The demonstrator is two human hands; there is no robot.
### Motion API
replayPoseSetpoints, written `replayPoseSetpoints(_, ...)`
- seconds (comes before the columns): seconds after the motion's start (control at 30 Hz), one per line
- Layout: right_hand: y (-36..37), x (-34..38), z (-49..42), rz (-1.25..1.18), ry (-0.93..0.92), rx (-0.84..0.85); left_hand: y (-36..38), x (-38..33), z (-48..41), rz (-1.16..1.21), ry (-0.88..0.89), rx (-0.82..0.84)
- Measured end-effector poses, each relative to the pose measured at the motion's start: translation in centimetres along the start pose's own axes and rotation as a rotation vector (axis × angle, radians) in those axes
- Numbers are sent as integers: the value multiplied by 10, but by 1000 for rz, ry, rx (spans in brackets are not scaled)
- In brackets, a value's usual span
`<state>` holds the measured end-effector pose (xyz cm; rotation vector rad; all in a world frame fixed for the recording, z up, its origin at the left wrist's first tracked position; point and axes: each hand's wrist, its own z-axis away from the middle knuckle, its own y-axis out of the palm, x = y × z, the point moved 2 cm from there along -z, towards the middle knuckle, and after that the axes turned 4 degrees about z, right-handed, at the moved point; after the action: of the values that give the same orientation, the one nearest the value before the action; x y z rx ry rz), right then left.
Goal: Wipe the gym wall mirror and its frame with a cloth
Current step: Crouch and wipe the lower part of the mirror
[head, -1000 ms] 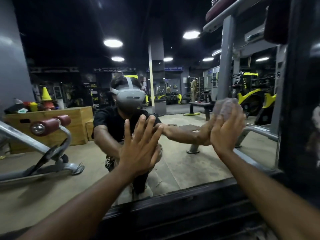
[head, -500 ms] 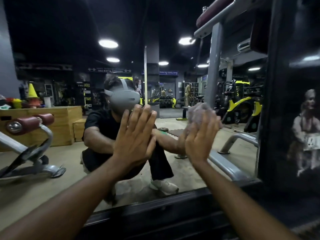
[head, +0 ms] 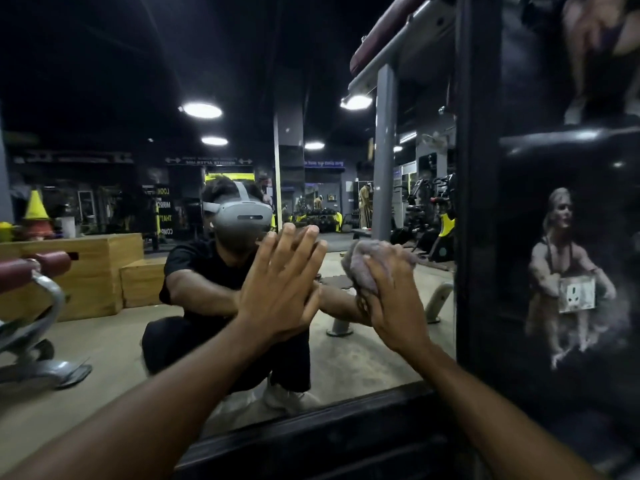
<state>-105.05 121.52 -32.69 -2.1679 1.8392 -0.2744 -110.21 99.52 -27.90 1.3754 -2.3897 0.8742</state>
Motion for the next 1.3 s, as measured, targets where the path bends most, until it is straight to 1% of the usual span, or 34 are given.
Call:
replayPoseSetpoints(0.03,-8,-18,1,13,-14,0,2,-7,-7,-1,3,0)
replayPoseSetpoints(0.07,-15,-34,1,-6,78,-38,4,-12,-12,-13,9,0)
replayPoseSetpoints(0.13,-23,-53,0,-76,434,-153,9,-23,-25,-31,14,2)
replayPoseSetpoints(0.17,-22,-54,0,-77,533,-178,9,-27,-33,-39,-1,16)
replayPoseSetpoints(0.2,-21,-53,-2,-57,519,-167,8,-30,-41,-48,-20,32)
replayPoseSetpoints(0.3,-40,-73,-23,4,192,-11,5,-35,-75,-74,-46,31)
replayPoseSetpoints(0.33,-54,-83,-43,27,163,-12,1,-36,-86,-77,-57,36)
replayPoseSetpoints(0.37,-69,-92,-67,49,208,-53,-2,-38,-98,-79,-70,43)
replayPoseSetpoints(0.43,-84,-100,-109,66,376,-161,-5,-45,-111,-56,-125,55)
replayPoseSetpoints(0.47,-82,-98,-118,61,418,-193,-3,-51,-110,-39,-146,68)
replayPoseSetpoints(0.5,-74,-93,-120,39,415,-216,0,-58,-105,-28,-151,79)
replayPoseSetpoints(0.57,-53,-87,-94,-43,369,-225,6,-71,-82,-8,-113,88)
replayPoseSetpoints(0.67,-30,-83,-11,-80,295,-173,17,-78,-30,16,-88,38)
replayPoseSetpoints(0.7,-22,-84,18,-97,300,-150,20,-79,-11,14,-86,30)
replayPoseSetpoints(0.77,-7,-81,73,-119,372,-93,30,-82,27,-11,-69,35)
replayPoseSetpoints(0.8,3,-75,100,-94,405,-45,34,-83,44,-25,-59,41)
replayPoseSetpoints(0.83,10,-68,122,-43,383,0,38,-84,59,-34,-52,46)
replayPoseSetpoints(0.9,13,-63,150,56,197,95,43,-86,79,-27,-42,66)
replayPoseSetpoints(0.93,7,-71,150,78,102,141,45,-87,85,-16,-41,68)
replayPoseSetpoints(0.97,0,-79,146,95,55,166,46,-88,90,-6,-46,75)
replayPoseSetpoints(1.0,-6,-86,140,74,88,148,47,-87,93,-1,-49,78)
replayPoseSetpoints(1.03,-10,-88,136,3,206,93,47,-86,97,4,-49,82)
replayPoseSetpoints(1.1,2,-72,136,-112,541,-83,47,-83,108,15,-60,81)
replayPoseSetpoints(1.13,17,-51,143,-112,667,-144,47,-79,118,17,-77,83)
replayPoseSetpoints(1.17,33,-27,149,-99,738,-168,46,-75,126,16,-92,81)
replayPoseSetpoints(1.2,47,-5,156,-79,741,-169,45,-70,137,18,-111,78)
replayPoseSetpoints(1.23,58,15,159,-60,696,-150,43,-65,147,14,-134,74)
replayPoseSetpoints(1.3,72,47,162,-31,538,-69,38,-51,169,-15,-180,82)
